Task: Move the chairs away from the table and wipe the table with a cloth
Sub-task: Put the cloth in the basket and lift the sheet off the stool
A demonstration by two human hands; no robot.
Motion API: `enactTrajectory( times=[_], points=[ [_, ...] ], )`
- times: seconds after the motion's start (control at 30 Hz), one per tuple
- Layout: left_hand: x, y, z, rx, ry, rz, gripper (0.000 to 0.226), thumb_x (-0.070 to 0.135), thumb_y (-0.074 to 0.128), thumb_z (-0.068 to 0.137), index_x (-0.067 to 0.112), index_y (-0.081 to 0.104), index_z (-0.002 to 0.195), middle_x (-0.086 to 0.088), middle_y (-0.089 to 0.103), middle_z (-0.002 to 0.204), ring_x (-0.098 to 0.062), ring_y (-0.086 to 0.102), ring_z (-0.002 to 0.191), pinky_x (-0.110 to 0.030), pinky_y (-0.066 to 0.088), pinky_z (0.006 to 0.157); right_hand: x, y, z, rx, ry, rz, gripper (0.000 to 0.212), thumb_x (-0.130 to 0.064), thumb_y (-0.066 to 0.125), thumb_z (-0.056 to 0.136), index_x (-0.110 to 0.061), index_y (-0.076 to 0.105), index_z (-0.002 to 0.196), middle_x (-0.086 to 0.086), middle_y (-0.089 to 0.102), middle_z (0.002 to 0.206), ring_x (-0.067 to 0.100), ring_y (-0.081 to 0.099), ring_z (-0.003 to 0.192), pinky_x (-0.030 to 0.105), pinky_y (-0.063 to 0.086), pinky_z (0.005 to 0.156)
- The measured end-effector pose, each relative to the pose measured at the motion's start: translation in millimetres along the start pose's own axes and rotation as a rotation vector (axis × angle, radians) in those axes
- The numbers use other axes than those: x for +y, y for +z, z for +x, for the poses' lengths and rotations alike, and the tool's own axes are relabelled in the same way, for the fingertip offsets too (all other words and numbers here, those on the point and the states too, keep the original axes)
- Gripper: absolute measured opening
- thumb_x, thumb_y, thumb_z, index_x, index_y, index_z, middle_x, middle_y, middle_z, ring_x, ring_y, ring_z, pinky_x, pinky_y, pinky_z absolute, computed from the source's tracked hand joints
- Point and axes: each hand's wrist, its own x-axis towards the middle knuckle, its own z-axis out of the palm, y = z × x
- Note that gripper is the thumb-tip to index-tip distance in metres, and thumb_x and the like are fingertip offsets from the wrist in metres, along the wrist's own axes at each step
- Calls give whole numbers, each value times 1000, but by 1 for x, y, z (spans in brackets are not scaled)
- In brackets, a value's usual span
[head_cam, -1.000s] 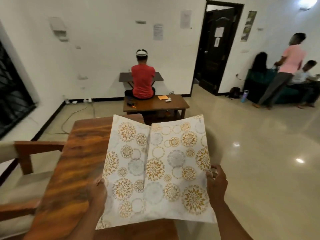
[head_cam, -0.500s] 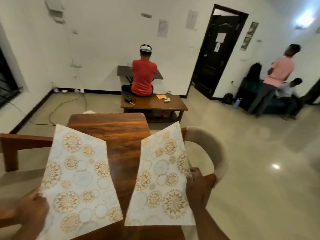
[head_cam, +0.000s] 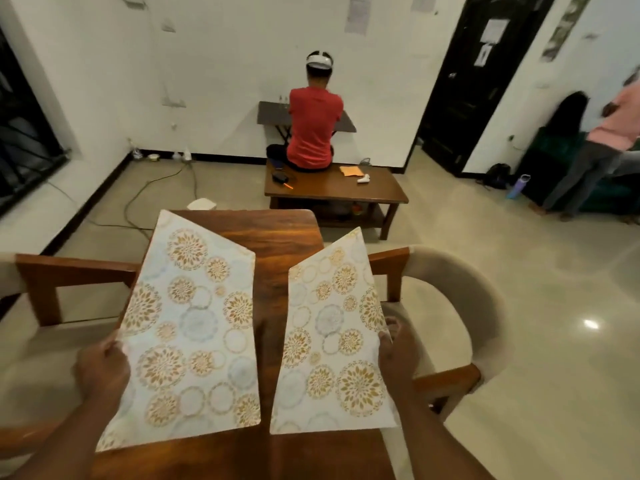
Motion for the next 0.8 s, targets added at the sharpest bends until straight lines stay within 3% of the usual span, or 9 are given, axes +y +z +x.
enactTrajectory(
  times=[0.03, 0.1, 0.27, 0.33, 0.4, 0.47, 0.57, 0.67, 0.8],
  points=[
    [11, 44, -30, 35, -13, -13, 35, 2, 50, 107, -2, 65, 138, -28, 68, 133, -50, 66, 116, -52, 53, 92, -1, 8, 9, -19, 11, -24, 74, -64, 40, 87, -4, 65, 121, 6, 71, 104, 28, 70, 93, 41, 53, 79],
    [19, 42, -16, 17, -51, 29, 35, -1, 49, 107, -6, 64, 138, -29, 66, 136, -50, 62, 123, -55, 50, 103, 8, 38, 26, -81, 8, -59, 76, -62, 39, 86, -1, 64, 123, 14, 73, 108, 33, 70, 97, 47, 55, 82],
    [-18, 60, 35, 68, -138, 88, 36, 1, 52, 106, -3, 63, 139, -27, 67, 136, -49, 64, 121, -60, 51, 106, 32, 114, 54, -189, 29, -139, 61, -44, 49, 87, 3, 68, 120, 22, 75, 108, 41, 70, 98, 43, 50, 85],
    [-33, 73, 53, 80, -150, 74, 34, 1, 52, 105, -4, 66, 136, -23, 71, 129, -48, 67, 113, -57, 53, 102, 44, 134, 61, -206, 51, -158, 58, -39, 50, 86, 2, 69, 123, 21, 74, 113, 40, 69, 104, 40, 46, 88],
    [-49, 87, 71, 57, -177, 34, 26, -2, 51, 104, -2, 74, 115, -16, 70, 99, -37, 66, 88, -48, 51, 81, 60, 153, 68, -214, 46, -152, 60, -42, 51, 85, 1, 71, 121, 18, 75, 110, 38, 69, 101, 39, 47, 85],
    [-72, 105, 92, 40, -212, 8, 25, -4, 50, 103, 4, 74, 102, -4, 60, 81, -28, 57, 78, -44, 44, 76, 77, 181, 76, -229, 66, -132, 57, -44, 55, 84, -2, 71, 119, 16, 75, 107, 38, 70, 99, 44, 53, 85],
    [-104, 132, 111, 21, -232, 13, 36, -3, 50, 104, 23, 71, 90, 9, 56, 78, -26, 58, 87, -37, 42, 85, 104, 214, 88, -257, 105, -113, 49, -37, 63, 85, -4, 69, 121, 14, 75, 110, 34, 70, 99, 52, 58, 88],
    [-117, 147, 116, 12, -235, 36, 46, -2, 47, 106, 33, 61, 79, 15, 52, 77, -24, 58, 88, -34, 42, 79, 127, 229, 92, -267, 126, -161, 37, -23, 71, 97, -5, 67, 129, 17, 74, 116, 31, 68, 99, 52, 58, 90],
    [-132, 156, 129, 33, -206, 72, 38, 1, 46, 105, 23, 70, 87, 5, 60, 79, -19, 56, 80, -30, 40, 77, 155, 243, 99, -250, 114, -242, 35, -22, 70, 98, -10, 68, 131, 17, 76, 117, 35, 71, 101, 59, 59, 93]
  ],
)
